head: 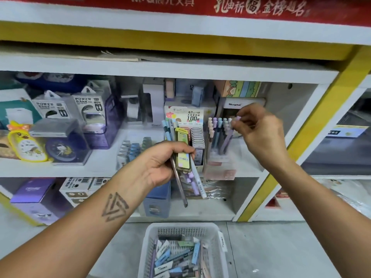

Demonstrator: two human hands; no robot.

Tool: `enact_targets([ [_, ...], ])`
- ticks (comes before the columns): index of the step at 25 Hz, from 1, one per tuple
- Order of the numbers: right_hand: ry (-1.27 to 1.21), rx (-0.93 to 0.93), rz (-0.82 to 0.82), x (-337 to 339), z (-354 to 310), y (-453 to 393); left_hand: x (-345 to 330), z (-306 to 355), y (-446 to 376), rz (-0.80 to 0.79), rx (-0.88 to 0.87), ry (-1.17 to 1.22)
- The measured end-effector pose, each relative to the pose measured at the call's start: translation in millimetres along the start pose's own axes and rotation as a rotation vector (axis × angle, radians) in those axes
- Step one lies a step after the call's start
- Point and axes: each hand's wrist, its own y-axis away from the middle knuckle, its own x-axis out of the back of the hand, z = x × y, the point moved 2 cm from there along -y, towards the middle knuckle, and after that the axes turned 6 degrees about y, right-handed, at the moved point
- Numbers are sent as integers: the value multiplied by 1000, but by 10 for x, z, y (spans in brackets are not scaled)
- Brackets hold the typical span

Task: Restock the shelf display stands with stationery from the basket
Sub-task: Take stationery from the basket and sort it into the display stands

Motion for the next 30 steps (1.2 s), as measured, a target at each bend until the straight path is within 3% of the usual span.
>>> enact_targets([
  [13, 106, 144, -28, -416, 229, -38, 98, -57, -148, -60, 23, -29],
  [21, 343, 291, -151, -571, 89, -80, 118, -14, -102, -161, 38, -73],
  [23, 102, 164, -154, -532, -49, -63, 116, -7, -114, -158, 42, -76],
  [26, -460, -227, -440, -581, -292, 26, 77, -17, -108, -168, 64, -75],
  [28, -541, -329, -555, -671, -385, 129, 65, -35, -91, -168, 84, -75],
  [30, -601, -410, -561, -732, -433, 191, 69, -61, -86, -172, 94, -52],
])
